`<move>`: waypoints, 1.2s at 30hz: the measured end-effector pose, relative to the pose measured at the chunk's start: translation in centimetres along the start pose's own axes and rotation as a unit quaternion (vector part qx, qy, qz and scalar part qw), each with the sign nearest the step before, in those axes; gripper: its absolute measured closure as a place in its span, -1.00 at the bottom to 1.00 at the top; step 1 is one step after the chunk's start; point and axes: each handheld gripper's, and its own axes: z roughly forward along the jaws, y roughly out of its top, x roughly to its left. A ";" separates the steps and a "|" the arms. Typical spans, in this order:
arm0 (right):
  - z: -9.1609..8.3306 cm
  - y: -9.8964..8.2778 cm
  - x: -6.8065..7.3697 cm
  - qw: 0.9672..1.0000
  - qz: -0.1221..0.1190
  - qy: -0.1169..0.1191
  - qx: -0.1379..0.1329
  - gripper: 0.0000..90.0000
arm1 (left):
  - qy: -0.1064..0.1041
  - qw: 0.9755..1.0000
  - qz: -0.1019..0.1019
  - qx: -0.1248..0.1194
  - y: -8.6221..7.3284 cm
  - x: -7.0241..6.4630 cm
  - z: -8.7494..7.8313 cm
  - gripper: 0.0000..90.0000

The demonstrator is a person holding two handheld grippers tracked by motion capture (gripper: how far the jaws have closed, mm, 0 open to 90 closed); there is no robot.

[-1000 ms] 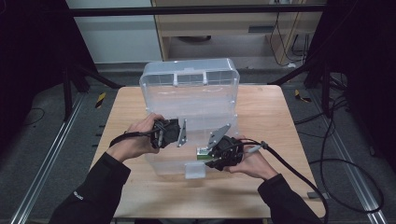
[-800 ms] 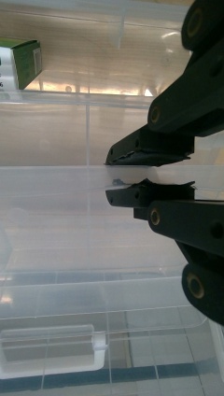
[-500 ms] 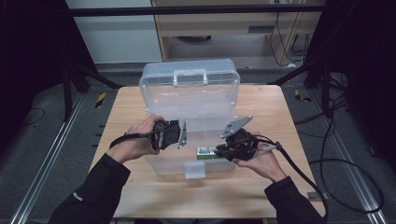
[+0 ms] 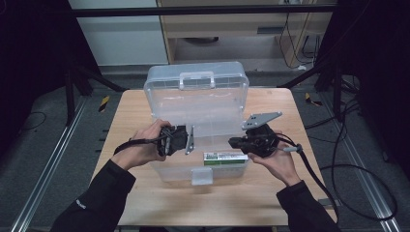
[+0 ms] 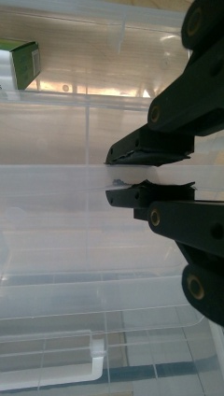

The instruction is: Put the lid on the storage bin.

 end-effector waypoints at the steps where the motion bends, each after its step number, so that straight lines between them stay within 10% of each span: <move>1: -0.2 0.1 -0.1 1.000 0.005 -0.003 -0.008 0.93 | 0.000 1.000 0.000 0.000 0.0 0.0 0.0 0.74; 21: -0.5 1.7 -3.9 0.989 0.095 -0.069 -0.086 0.96 | -0.002 1.000 0.000 0.000 0.0 -0.3 0.0 0.74; 36: 0.4 2.0 -6.3 0.982 0.127 -0.104 -0.094 1.00 | -0.005 1.000 -0.001 0.008 0.1 -0.5 -0.1 0.74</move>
